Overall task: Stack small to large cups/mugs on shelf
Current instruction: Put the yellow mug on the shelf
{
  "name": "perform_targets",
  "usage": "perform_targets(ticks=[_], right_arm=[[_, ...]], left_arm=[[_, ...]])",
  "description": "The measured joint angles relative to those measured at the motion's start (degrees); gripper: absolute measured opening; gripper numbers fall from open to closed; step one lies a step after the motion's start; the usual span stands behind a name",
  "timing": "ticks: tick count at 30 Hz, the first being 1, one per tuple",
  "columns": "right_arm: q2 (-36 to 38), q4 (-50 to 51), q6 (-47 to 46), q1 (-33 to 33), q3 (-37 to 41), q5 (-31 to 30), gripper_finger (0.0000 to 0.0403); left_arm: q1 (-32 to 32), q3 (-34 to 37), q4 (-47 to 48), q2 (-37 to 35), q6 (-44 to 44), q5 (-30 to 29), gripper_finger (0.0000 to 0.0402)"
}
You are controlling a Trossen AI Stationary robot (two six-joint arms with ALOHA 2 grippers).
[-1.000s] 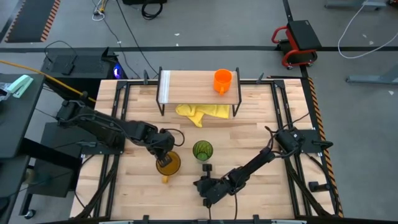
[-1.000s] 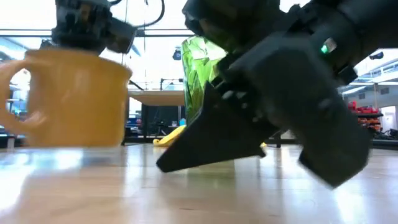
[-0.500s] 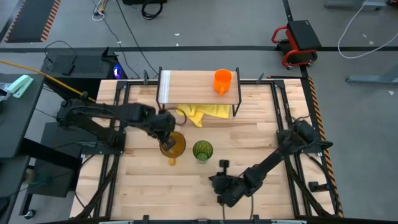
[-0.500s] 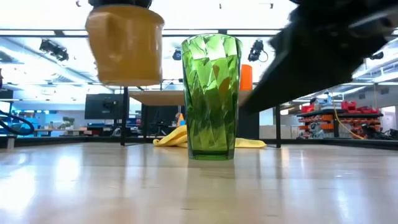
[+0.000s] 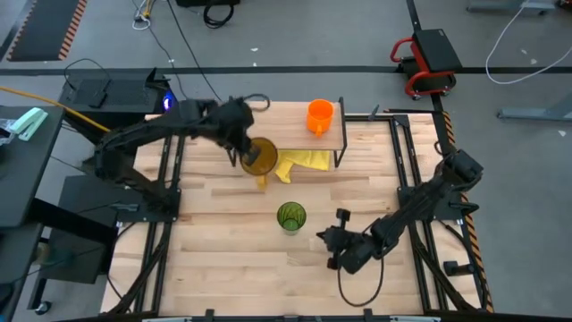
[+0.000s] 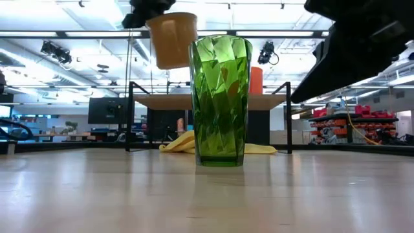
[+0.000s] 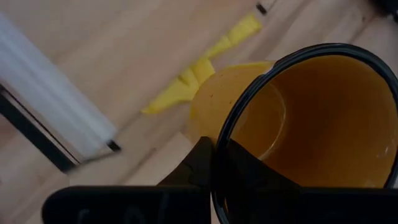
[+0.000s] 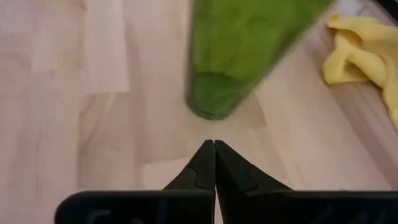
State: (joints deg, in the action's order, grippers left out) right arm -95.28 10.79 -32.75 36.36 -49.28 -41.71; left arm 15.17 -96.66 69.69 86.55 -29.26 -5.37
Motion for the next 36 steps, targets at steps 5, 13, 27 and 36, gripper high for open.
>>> perform_targets(ticks=[5,13,27,36], right_arm=[[3.4,-0.08,1.15,-2.15,2.43,1.22,0.0005],[6.13,0.44,1.83,-3.89,5.1,3.65,0.0005],[6.8,2.82,4.27,-7.3,5.62,7.08,0.0005],[6.8,3.34,4.87,-8.26,5.62,7.1,0.0005]], left_arm=[[4.07,-11.77,2.78,8.08,4.79,1.23,0.0024],[10.3,-35.55,14.51,23.51,10.63,6.17,0.0024],[22.9,-36.28,14.29,26.07,12.35,13.48,0.0024],[22.15,-36.28,14.62,29.02,14.07,13.86,0.0024]])
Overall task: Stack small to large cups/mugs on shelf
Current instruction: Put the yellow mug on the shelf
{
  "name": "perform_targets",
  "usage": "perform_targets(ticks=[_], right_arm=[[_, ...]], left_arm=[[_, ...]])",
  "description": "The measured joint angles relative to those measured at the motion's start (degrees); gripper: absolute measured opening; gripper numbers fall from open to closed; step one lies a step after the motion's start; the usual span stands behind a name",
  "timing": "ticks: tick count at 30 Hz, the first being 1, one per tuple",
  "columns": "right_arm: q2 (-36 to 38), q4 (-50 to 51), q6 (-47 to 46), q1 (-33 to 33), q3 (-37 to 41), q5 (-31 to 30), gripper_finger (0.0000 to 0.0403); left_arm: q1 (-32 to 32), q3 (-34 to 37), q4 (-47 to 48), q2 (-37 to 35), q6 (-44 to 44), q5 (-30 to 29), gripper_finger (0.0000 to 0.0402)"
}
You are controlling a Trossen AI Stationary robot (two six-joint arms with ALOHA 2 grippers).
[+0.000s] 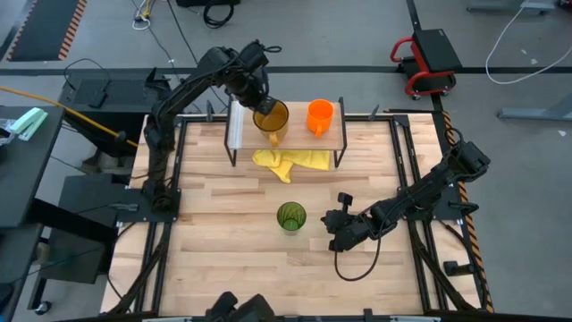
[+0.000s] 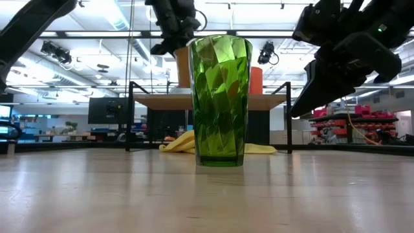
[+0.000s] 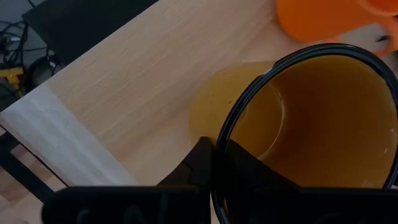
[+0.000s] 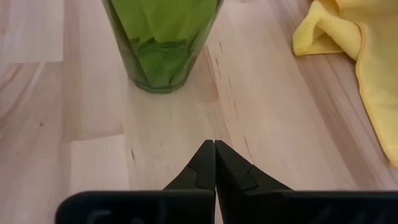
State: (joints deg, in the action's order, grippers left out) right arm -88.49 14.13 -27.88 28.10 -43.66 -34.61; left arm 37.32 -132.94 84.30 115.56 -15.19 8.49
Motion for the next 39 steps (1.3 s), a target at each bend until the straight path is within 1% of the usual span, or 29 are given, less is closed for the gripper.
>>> perform_targets(ticks=[7,11,19,26,32,39], right_arm=[[0.0,0.16,0.0,0.04,0.0,0.01,0.0006],[0.0,0.2,0.0,0.04,0.0,0.0,0.0005],[-0.02,0.2,0.0,0.04,0.0,0.02,0.0006],[-0.04,0.24,-0.3,0.04,0.0,0.0,0.0004],[-0.04,0.46,-0.42,0.2,0.0,0.02,0.0007],[-0.05,0.57,-0.42,0.2,0.0,0.0,0.0005]], left_arm=[[-0.17,0.02,-0.84,2.18,0.5,-0.56,0.0024],[-0.18,0.06,-2.99,3.32,0.91,-0.73,0.0024],[0.18,0.05,-6.81,3.41,1.32,-0.81,0.0024],[0.18,0.07,-7.01,5.04,1.52,-0.69,0.0024],[0.39,0.04,-7.11,5.1,1.5,-0.56,0.0024],[0.37,0.04,-7.95,5.1,3.85,-0.94,0.004]])
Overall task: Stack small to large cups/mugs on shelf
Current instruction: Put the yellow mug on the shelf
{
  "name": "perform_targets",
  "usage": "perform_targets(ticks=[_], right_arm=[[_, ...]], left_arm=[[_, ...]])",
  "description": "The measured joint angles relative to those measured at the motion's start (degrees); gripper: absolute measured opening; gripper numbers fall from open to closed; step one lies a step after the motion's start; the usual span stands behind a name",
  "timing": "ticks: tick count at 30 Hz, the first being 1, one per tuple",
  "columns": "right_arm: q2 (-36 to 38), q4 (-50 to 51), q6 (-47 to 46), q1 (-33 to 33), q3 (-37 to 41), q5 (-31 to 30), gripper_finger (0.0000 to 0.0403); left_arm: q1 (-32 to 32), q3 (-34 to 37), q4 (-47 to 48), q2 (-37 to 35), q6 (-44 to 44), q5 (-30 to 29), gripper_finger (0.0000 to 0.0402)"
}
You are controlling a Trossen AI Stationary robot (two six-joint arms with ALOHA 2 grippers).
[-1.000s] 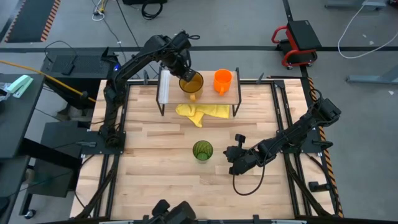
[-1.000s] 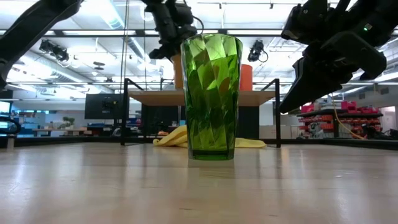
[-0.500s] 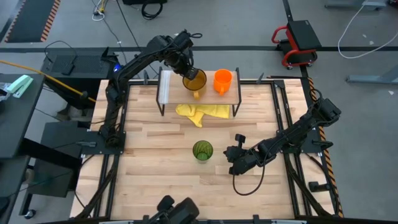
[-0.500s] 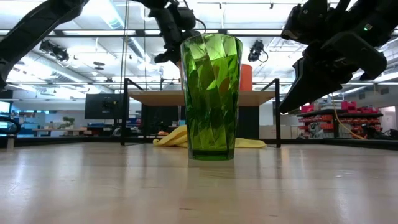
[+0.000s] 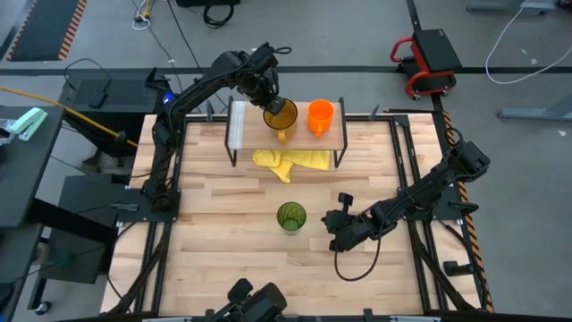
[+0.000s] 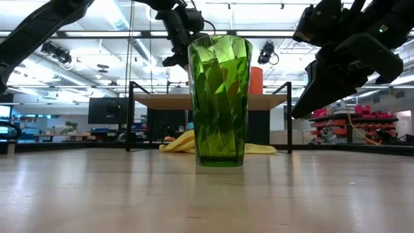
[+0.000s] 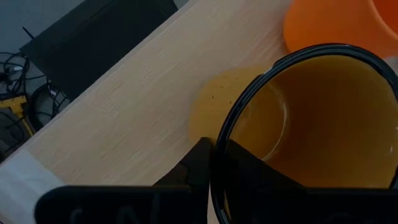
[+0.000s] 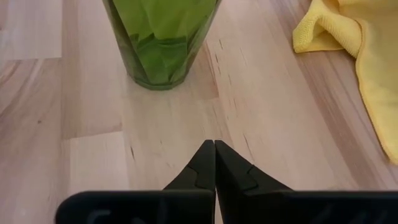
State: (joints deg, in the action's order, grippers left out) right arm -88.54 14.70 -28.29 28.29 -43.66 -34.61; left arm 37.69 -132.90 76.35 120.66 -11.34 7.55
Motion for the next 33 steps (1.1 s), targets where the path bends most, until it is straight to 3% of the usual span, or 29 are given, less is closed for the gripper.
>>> perform_targets(ticks=[14,33], right_arm=[[-0.01,0.04,-0.02,0.0,0.0,0.01,0.0008],[0.0,0.04,-0.08,0.0,0.02,0.0,0.0007]], left_arm=[[0.0,0.01,-0.87,0.0,-0.07,0.04,0.005],[0.21,0.0,-1.95,-0.2,-0.16,0.04,0.0123]])
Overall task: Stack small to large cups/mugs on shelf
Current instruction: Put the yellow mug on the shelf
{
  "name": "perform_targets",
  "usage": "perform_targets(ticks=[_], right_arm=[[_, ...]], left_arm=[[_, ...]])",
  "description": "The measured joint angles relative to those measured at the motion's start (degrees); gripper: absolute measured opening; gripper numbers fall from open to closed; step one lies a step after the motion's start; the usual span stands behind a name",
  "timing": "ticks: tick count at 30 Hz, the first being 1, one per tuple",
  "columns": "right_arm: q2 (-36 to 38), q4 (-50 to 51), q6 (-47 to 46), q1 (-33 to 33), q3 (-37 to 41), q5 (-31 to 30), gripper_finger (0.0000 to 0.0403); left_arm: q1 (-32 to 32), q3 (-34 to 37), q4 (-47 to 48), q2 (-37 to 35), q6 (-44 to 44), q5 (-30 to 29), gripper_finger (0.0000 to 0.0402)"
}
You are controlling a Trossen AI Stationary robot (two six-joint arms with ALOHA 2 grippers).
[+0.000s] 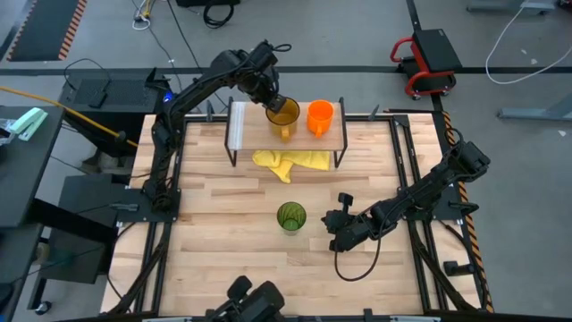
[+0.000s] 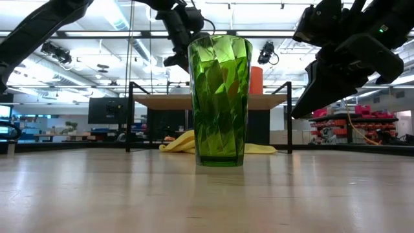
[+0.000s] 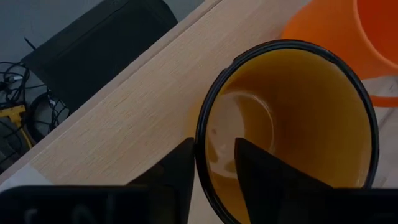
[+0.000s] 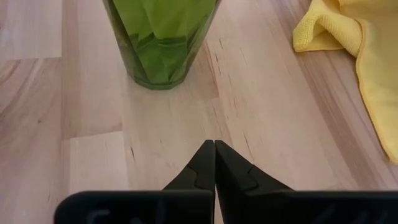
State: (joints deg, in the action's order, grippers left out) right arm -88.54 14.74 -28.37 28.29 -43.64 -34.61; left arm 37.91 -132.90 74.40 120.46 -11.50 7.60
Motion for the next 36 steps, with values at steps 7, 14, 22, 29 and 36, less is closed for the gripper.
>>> perform_targets(ticks=[7,14,22,29,36], right_arm=[[0.0,0.28,-0.56,0.0,0.02,0.02,0.0009],[-0.02,0.39,-1.06,0.0,0.02,0.02,0.0007],[-0.02,0.78,-3.15,0.01,0.02,0.04,0.0014],[-0.02,2.75,-7.75,2.34,0.02,0.04,0.0011],[-0.02,2.75,-11.93,5.86,0.02,-0.02,0.0011]], left_arm=[[0.72,-0.04,-0.59,-1.74,0.04,-0.33,0.0137],[1.03,-0.04,1.82,-6.76,-1.32,-2.17,0.0138],[-2.45,-0.01,16.28,-11.69,-4.38,-11.89,0.0133],[-10.13,4.99,15.66,-16.02,-3.9,-17.58,0.0138],[-12.94,16.06,15.33,-21.38,-8.98,-30.96,0.0126]])
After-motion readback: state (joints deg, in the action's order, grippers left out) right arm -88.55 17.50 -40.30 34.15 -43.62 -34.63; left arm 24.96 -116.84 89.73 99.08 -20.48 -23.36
